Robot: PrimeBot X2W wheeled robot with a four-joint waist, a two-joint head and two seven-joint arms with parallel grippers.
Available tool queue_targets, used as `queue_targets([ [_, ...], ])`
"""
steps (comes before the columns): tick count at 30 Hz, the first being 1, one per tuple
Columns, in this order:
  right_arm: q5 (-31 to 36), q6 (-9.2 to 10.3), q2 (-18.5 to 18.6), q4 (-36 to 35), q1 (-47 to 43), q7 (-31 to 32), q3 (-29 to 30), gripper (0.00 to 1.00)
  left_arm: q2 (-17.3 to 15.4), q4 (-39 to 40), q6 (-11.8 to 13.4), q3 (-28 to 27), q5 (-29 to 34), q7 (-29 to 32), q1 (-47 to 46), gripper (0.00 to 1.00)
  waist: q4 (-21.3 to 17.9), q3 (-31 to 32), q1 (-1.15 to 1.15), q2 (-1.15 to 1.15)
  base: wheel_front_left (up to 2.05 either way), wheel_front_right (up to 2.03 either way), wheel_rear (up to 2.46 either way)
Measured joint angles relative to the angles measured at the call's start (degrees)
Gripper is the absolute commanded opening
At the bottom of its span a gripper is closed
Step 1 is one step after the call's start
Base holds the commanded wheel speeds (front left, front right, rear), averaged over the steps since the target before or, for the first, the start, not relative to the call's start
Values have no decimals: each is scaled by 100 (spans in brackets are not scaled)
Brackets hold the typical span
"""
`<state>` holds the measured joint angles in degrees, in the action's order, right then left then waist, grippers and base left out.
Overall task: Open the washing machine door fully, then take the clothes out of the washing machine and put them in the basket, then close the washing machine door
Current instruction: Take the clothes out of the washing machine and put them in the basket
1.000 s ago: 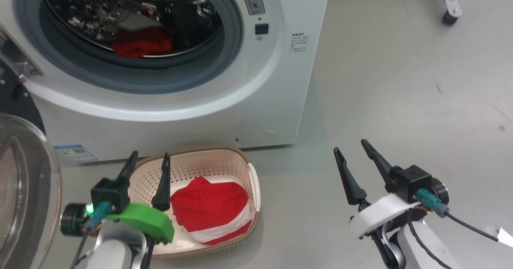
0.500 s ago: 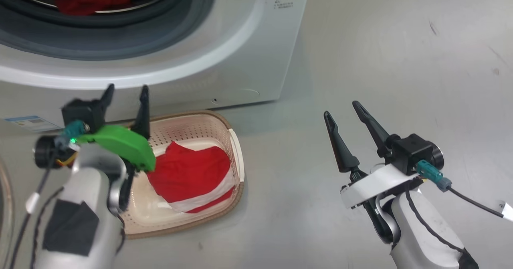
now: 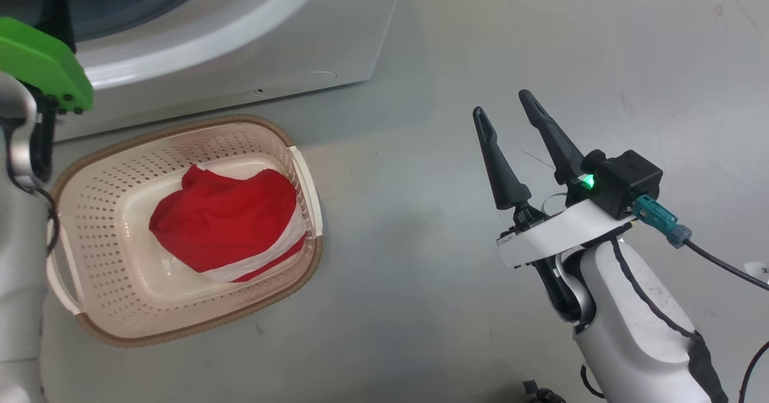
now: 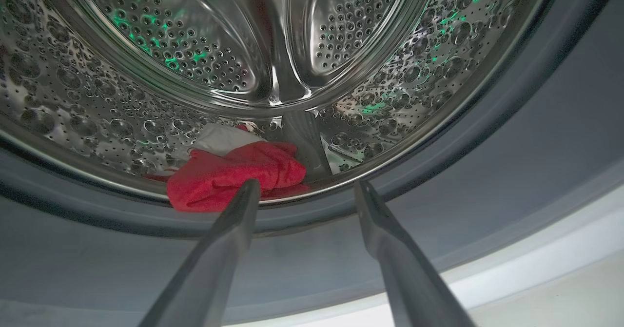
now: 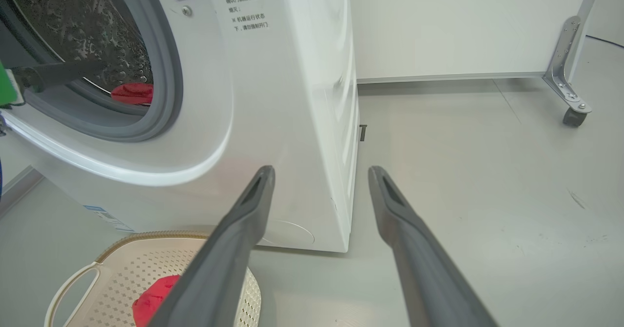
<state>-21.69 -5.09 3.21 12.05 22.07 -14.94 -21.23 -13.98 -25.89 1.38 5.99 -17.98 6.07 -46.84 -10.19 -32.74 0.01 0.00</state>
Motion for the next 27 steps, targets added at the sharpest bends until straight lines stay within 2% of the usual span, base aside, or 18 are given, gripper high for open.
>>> queue_targets([
  [10,-321,74,-1,-123,250,0,-248,100,-716,-292,-12,-212,155,363,-903,100,-509,-544,0,0,0,0,0],
  [27,-522,172,-10,-235,502,0,-541,100,-1445,-793,-76,-476,158,1308,-1929,100,-955,-1174,0,0,0,0,0],
])
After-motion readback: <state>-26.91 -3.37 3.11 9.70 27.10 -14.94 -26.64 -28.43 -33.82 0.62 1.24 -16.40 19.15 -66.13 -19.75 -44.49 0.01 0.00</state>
